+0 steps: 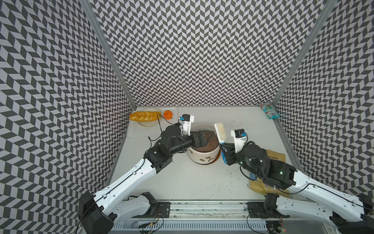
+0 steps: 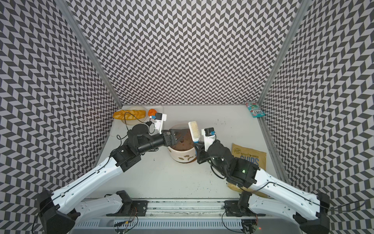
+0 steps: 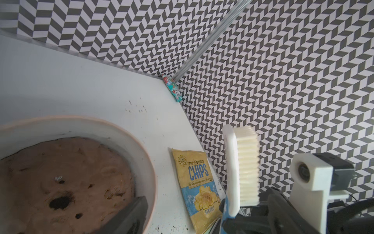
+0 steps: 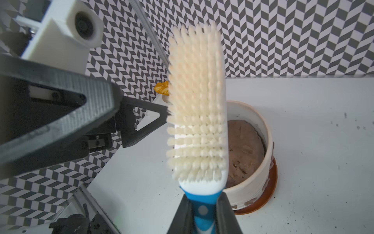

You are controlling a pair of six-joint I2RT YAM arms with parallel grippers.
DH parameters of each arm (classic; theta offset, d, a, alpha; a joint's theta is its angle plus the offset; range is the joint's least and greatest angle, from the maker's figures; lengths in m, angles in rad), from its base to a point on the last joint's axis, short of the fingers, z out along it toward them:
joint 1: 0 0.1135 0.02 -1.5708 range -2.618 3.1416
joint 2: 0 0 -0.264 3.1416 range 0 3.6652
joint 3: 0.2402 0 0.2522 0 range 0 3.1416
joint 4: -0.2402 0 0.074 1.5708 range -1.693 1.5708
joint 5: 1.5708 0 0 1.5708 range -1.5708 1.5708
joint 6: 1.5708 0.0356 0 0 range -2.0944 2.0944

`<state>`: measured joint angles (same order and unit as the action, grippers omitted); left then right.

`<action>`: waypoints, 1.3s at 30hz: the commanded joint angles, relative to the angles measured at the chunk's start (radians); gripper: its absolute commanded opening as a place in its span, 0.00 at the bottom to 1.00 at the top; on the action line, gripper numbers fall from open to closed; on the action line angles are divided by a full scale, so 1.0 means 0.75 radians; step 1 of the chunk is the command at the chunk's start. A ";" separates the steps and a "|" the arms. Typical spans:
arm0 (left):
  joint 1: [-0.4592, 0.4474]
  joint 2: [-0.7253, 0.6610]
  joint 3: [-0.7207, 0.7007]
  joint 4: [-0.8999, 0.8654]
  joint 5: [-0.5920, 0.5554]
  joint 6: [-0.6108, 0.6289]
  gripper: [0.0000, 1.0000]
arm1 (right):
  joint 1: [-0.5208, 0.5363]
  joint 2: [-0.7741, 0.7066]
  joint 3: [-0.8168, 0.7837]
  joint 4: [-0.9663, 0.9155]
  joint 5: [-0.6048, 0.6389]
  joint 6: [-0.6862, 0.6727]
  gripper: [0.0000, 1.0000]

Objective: Scrub the dried mud off the ceramic pot
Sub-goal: Pick up the brush from the center of the board.

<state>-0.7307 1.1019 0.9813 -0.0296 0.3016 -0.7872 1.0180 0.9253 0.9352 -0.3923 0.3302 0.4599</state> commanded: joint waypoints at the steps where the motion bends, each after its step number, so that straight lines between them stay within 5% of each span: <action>1: -0.015 0.016 0.066 0.117 -0.006 -0.022 0.91 | -0.063 0.026 0.039 0.128 -0.173 -0.068 0.00; 15: -0.024 0.156 0.126 0.073 -0.002 -0.086 0.74 | -0.099 0.133 0.063 0.135 -0.242 -0.166 0.00; 31: 0.004 0.220 0.165 -0.022 -0.006 -0.046 0.34 | -0.117 0.216 0.081 0.134 -0.208 -0.265 0.00; 39: 0.093 0.217 0.156 -0.010 0.056 -0.085 0.26 | -0.116 0.216 0.042 0.191 -0.216 -0.318 0.32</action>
<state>-0.6956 1.2678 1.0756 -0.0319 0.3359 -0.8566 0.9329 1.0893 0.9733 -0.3294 0.1642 0.2539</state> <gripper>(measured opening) 0.313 0.312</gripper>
